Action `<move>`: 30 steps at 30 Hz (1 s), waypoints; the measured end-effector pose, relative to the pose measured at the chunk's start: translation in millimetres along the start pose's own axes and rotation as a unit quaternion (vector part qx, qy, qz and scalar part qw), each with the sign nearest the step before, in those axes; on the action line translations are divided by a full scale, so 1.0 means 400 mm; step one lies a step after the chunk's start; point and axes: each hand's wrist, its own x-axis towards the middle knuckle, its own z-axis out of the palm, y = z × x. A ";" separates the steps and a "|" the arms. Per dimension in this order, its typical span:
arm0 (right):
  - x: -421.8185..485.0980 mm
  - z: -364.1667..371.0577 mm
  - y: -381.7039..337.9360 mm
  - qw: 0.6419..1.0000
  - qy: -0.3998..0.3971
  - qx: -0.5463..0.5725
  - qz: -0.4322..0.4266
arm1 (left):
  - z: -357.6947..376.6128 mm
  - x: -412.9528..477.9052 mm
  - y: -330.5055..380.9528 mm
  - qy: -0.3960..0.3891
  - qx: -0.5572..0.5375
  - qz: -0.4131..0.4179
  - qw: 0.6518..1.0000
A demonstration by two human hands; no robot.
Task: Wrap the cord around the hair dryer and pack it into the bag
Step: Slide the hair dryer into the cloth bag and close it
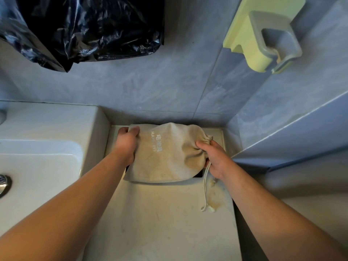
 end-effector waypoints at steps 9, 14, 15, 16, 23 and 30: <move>-0.028 0.015 -0.009 0.952 0.122 -0.239 -0.145 | -0.019 -0.003 -0.031 0.028 0.176 0.103 0.979; -0.054 0.031 0.039 0.898 0.123 -0.378 -0.186 | -0.044 -0.049 -0.091 0.015 0.376 0.340 0.862; -0.053 0.032 0.047 0.902 0.111 -0.374 -0.185 | -0.050 -0.045 -0.106 -0.022 0.416 0.343 0.842; -0.048 0.030 0.055 0.903 0.102 -0.375 -0.183 | -0.056 -0.039 -0.119 -0.054 0.451 0.332 0.827; -0.020 0.033 0.060 0.912 0.068 -0.374 -0.155 | -0.066 -0.016 -0.121 -0.116 0.503 0.305 0.801; -0.019 0.038 0.024 0.923 0.050 -0.359 -0.130 | -0.080 -0.043 -0.071 -0.140 0.522 0.279 0.794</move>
